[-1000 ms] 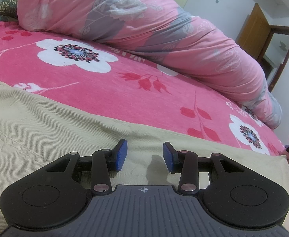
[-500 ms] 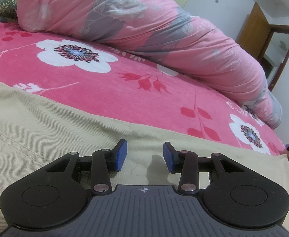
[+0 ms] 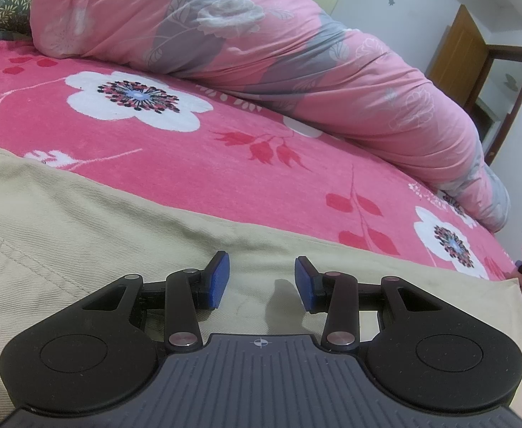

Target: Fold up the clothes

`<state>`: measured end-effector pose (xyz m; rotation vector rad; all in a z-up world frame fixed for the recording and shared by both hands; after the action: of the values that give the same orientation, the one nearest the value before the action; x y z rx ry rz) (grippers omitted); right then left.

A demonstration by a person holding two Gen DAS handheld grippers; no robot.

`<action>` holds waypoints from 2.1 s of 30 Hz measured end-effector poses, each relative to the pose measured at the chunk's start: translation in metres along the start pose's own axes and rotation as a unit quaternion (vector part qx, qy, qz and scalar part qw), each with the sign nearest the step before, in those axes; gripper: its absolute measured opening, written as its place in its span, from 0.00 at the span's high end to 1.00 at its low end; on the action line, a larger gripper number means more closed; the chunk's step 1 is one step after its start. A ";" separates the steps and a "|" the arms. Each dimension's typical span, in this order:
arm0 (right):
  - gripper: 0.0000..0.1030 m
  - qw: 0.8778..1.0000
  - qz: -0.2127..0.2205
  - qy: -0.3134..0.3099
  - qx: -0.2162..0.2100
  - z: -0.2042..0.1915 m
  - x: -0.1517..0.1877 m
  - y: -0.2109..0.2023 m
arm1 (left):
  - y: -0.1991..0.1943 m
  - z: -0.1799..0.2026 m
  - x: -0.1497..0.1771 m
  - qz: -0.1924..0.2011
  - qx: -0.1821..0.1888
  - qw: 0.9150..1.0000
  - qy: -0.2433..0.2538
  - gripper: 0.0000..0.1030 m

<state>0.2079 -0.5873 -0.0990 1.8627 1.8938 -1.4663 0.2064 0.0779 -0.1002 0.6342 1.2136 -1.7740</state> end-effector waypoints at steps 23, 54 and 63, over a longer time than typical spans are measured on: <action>0.86 0.997 0.031 -0.046 0.053 -0.001 0.014 0.012 | -0.001 0.000 0.000 0.001 0.000 1.000 -0.002 0.61; 0.89 0.866 -0.002 -0.499 -0.027 -0.144 0.050 0.053 | -0.001 -0.001 -0.001 0.003 0.002 1.000 -0.006 0.61; 0.82 0.831 0.079 -0.543 0.087 -0.167 0.064 0.048 | 0.000 -0.001 -0.001 0.002 0.001 1.000 -0.005 0.61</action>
<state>0.3192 -0.4411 -0.0787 0.7742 1.0234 -2.0143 0.2064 0.0791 -0.0998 0.6295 1.2028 -1.7731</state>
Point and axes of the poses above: each gripper's, at about its wrist camera, not at the fingertips, and y roughly the way its jaws point, z to its right, x to its underside, the point moved 2 cm from there along y, roughly the way its jaws point, and after that the axes turned 1 degree about z, right-handed, at the moved point
